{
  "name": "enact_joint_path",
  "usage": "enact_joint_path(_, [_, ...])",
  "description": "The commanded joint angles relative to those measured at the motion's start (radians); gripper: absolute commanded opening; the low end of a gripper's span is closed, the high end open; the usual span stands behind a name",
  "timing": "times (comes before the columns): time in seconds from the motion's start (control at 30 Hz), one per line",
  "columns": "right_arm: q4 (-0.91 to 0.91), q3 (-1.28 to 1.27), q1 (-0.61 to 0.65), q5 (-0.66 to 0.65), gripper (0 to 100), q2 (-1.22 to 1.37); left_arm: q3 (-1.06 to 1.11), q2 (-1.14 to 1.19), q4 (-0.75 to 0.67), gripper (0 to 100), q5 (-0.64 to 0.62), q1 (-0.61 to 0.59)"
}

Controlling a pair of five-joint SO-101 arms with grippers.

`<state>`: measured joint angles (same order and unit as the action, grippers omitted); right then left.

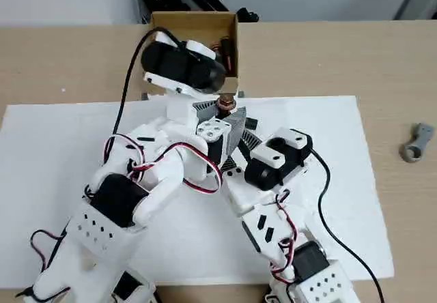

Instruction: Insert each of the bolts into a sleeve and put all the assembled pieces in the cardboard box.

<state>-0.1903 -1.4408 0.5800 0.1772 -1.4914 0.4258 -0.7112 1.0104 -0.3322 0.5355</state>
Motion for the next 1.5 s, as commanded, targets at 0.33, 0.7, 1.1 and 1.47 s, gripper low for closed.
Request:
enact_joint_path(0.33, [-0.084, 0.16, -0.013, 0.008, 0.4, 0.093, -0.134, -0.015, 0.189, 17, -0.055, -0.146])
enact_joint_path(0.7, [-0.039, 0.563, -0.045, 0.008, 0.4, 0.601, -0.252, -0.025, 0.259, 13, -0.049, -0.471])
enact_joint_path(1.1, [0.214, 1.039, -0.171, 0.008, 0.4, 1.305, -0.173, -0.025, 0.379, 9, -0.046, -0.692])
enact_joint_path(1.47, [0.225, 1.59, -0.2, 0.008, 0.9, 1.939, -0.127, -0.025, 0.381, 9, 0.089, -0.715])
